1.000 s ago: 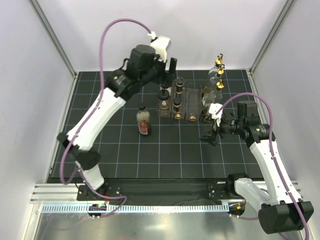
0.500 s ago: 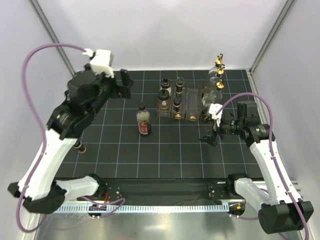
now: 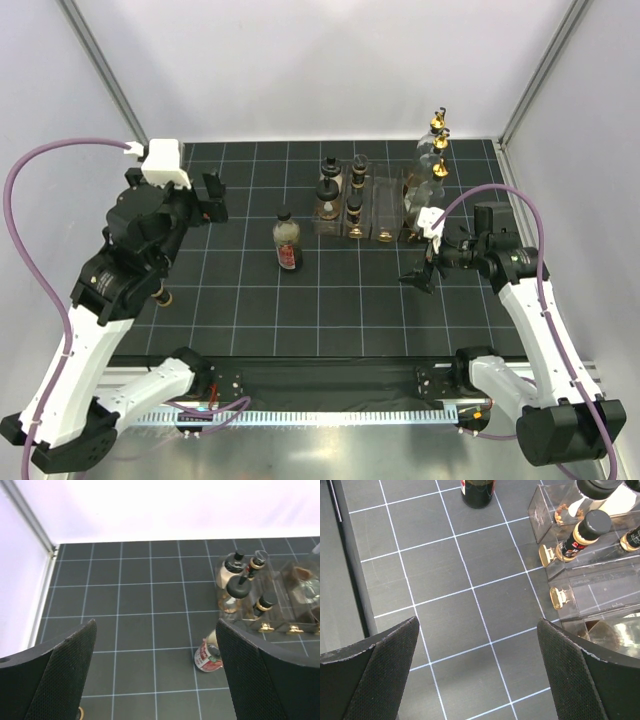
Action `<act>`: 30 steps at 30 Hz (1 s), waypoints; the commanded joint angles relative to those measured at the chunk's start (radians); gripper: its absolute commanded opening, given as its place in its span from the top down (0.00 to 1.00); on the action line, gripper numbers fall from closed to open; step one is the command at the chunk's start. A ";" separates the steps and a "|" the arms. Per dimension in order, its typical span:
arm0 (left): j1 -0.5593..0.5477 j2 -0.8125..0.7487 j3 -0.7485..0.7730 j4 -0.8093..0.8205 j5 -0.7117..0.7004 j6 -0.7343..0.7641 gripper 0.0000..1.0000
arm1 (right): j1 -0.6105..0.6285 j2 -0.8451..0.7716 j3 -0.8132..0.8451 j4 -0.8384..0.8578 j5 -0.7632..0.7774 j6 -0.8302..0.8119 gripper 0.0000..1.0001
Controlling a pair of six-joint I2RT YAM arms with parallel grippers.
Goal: Organize the condiment bottles
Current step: Pick up the bottle from the corner of the board.
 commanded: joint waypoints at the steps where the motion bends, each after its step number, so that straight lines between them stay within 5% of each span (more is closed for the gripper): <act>1: 0.008 -0.036 -0.016 0.030 -0.066 -0.012 0.02 | -0.002 0.009 0.002 0.018 -0.031 -0.015 0.00; 18: 0.009 -0.257 -0.249 0.031 -0.274 -0.113 0.02 | -0.004 0.021 -0.001 0.016 -0.028 -0.020 0.00; 30: 0.009 -0.275 -0.366 0.003 -0.307 -0.225 0.02 | -0.004 0.025 -0.001 0.016 -0.025 -0.023 0.00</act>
